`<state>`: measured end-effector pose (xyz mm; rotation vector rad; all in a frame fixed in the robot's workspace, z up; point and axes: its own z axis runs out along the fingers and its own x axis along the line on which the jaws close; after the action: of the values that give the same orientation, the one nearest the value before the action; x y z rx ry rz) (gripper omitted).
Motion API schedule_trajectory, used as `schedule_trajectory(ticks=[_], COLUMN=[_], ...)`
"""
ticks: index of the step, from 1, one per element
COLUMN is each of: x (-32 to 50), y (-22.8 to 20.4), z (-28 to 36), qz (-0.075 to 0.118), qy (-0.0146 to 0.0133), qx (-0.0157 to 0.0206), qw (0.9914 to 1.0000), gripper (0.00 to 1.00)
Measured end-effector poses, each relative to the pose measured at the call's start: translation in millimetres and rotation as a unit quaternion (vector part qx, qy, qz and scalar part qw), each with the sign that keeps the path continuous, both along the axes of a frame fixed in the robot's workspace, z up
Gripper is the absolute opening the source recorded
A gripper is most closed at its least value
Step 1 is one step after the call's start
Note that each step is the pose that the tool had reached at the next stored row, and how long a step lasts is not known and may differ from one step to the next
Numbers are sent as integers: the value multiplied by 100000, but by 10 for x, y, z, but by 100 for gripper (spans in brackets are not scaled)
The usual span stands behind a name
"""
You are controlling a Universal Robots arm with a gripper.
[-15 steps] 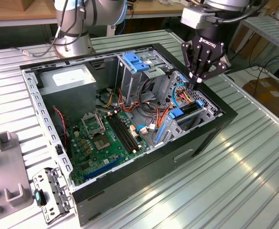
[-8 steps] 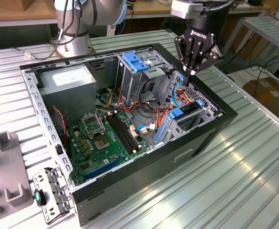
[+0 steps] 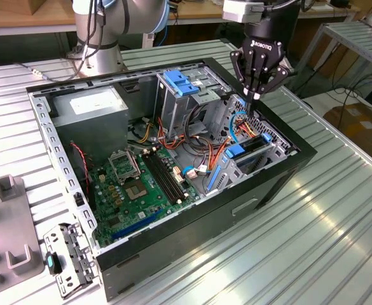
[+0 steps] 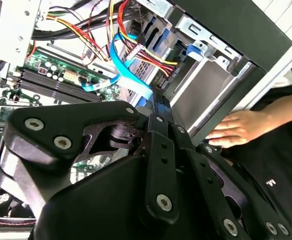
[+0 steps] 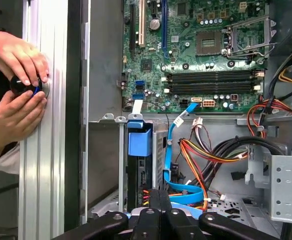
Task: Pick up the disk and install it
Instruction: 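Insert the second disk wire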
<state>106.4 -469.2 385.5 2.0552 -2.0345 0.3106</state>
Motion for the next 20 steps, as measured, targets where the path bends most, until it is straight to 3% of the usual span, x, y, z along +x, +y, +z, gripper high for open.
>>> schedule_trajectory(ticks=[1,2,3,11,12,20], x=[1,1,1,2,2,0], y=[17,30,34,37,37,23], z=[-13,-23,-29,-177,-199,-210], qz=[1,-2,-1,-1,-1,-8], qy=[0,1,0,0,0,-259], qx=[-866,-1374,-1535,-1821,-2000,-1980], qw=[99996,99991,99988,99983,99980,99980], gripper=[17,17,24,24,16,16])
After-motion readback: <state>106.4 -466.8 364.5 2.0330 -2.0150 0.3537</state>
